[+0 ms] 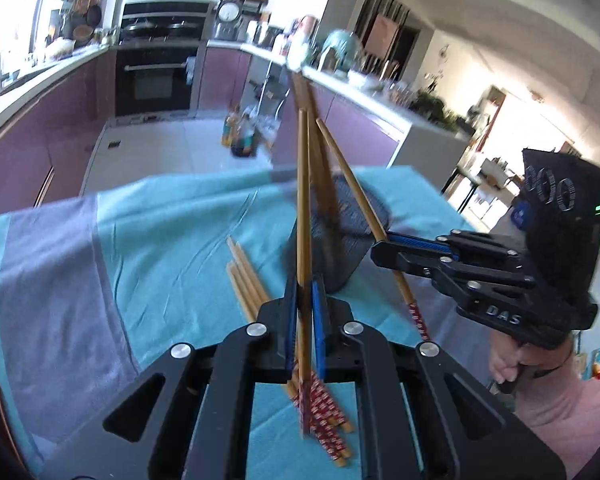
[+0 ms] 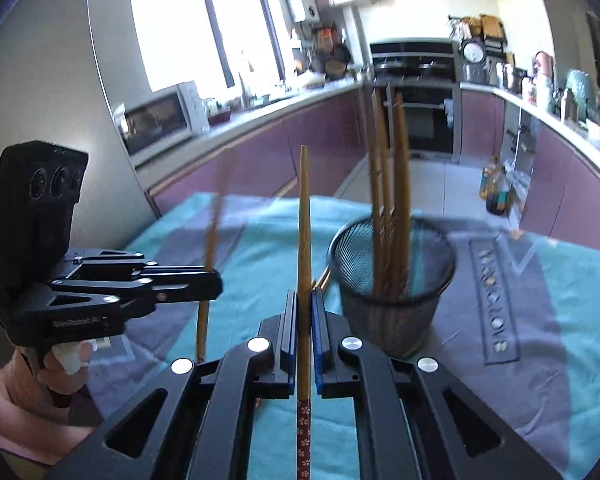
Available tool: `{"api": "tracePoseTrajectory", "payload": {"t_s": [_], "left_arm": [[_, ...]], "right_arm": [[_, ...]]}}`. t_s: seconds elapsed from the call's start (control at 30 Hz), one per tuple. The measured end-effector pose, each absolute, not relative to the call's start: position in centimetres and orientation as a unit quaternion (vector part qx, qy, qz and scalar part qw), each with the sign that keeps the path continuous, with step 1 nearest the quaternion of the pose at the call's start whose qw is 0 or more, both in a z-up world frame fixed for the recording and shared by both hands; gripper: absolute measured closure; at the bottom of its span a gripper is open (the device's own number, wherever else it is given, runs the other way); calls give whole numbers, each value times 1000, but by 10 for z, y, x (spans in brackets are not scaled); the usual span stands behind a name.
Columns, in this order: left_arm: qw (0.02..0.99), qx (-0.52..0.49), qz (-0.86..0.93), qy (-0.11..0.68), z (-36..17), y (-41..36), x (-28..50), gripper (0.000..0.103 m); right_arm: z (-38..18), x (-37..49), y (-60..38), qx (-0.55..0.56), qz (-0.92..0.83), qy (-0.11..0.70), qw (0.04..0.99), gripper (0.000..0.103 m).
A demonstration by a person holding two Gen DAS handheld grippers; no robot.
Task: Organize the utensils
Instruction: 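Lift both held chopsticks upright and carry them over the mesh cup, then lower both chopsticks into the mesh cup and open both tools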
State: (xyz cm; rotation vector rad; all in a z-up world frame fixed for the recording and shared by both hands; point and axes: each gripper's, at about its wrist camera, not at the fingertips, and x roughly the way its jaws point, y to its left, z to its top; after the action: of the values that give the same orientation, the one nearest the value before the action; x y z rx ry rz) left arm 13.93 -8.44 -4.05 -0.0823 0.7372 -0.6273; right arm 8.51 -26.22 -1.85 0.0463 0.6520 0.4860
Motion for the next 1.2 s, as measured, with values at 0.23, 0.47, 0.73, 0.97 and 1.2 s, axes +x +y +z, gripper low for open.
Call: {"api": "tracePoseTrajectory", "payload": {"t_s": [0.23,0.47,0.73,0.97,1.2], "left_arm": [[891,-61,-330,305,8,-84,138,95],[899,-80,-335,272,45,-91,151,95],[907,-81,-331,248,77,-107,169,95],[906,-43,-314,281,66,-128,187,95],[897,-3,-310,314,44,-149,193,95]], "right_arm": [[8,98,-277,44,226,272,934,97],[26,117,-286,58,202,225,951,97],[37,141,-293,68,178,187,964,97],[27,160,-287,58,163,180,968,97],[6,170,-287,49,152,208,965,97]]}}
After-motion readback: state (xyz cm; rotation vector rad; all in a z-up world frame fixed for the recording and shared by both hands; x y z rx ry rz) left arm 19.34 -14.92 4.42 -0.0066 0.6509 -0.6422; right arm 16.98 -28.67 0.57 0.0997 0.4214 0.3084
